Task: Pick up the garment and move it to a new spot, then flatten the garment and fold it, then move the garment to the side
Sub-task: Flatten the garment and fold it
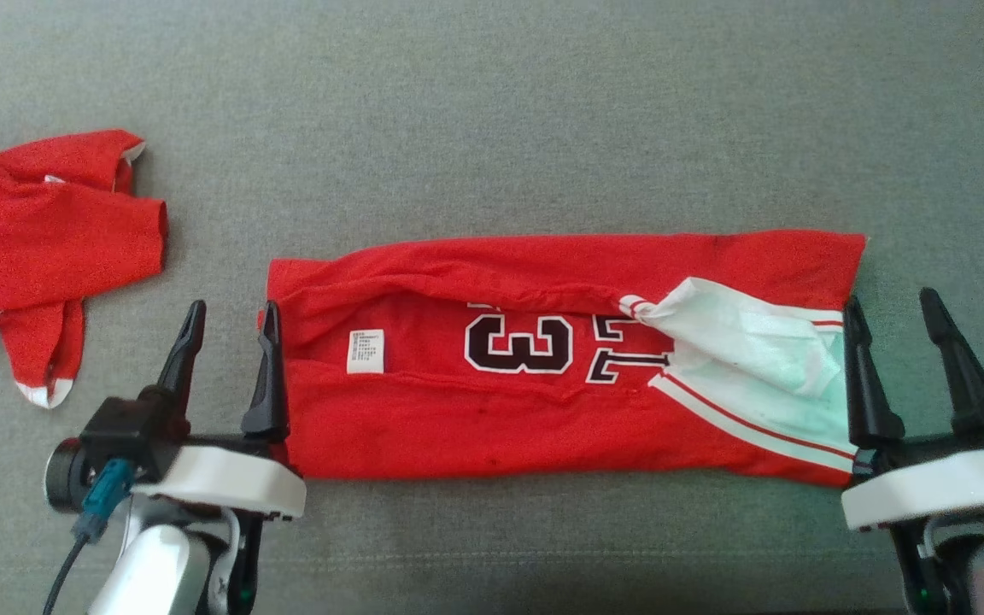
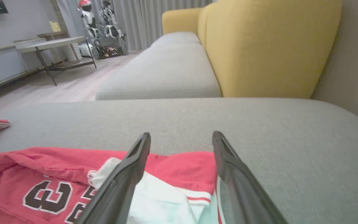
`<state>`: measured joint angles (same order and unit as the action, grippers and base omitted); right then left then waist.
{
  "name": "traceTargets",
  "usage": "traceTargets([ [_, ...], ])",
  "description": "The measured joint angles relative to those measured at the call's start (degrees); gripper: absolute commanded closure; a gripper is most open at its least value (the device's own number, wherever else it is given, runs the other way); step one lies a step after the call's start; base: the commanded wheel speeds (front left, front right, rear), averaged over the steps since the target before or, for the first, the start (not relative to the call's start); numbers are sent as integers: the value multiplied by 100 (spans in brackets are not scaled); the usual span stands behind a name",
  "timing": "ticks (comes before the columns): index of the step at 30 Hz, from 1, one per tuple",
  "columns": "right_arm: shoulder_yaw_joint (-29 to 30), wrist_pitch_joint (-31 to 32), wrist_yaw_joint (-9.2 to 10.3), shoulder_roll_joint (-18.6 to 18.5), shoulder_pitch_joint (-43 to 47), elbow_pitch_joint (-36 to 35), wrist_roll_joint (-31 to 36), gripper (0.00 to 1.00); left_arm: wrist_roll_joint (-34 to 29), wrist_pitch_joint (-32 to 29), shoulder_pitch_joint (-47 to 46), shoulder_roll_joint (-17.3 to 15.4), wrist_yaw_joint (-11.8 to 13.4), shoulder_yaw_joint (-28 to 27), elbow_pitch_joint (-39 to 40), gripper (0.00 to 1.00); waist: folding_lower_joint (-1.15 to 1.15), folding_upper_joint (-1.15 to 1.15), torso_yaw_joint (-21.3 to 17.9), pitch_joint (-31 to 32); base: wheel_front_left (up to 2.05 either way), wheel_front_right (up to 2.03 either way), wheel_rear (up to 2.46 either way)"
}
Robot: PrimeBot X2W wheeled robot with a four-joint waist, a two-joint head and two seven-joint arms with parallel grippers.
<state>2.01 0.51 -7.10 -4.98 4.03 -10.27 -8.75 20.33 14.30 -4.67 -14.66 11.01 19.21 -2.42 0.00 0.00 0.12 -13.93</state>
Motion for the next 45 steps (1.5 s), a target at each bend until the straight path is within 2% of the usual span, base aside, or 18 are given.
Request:
traceTargets([
  [7,82,550,0,-229,-508,1166,-116,0,0,0,-182,75,-47,88,-16,0,0,0,70,-240,0,0,0],
  [12,130,1022,0,-252,-623,1625,-136,0,0,0,-285,104,-92,108,-79,0,0,0,129,-391,0,0,0],
  [18,265,1393,0,-234,-700,1815,-146,0,-1,0,-372,143,-101,108,-140,0,0,0,120,-541,0,0,0],
  [27,170,1803,0,-242,-888,1844,-664,0,-2,0,-531,208,-199,104,-168,0,0,0,111,-629,0,0,0],
  [28,157,1855,0,-258,-915,1847,-713,36,-2,0,-539,211,-201,103,-170,0,0,0,113,-633,0,0,0],
  [29,146,1894,0,-274,-937,1846,-759,98,-3,0,-543,220,-202,101,-172,0,0,0,116,-637,0,0,0],
  [35,118,1967,-2,-290,-942,1812,-858,100,-47,0,-547,276,-246,58,-198,0,0,0,142,-625,0,0,0],
  [45,981,1916,-3,-277,-689,1599,-838,100,-114,0,-539,365,-301,-60,-198,0,0,0,55,-502,0,0,0],
])
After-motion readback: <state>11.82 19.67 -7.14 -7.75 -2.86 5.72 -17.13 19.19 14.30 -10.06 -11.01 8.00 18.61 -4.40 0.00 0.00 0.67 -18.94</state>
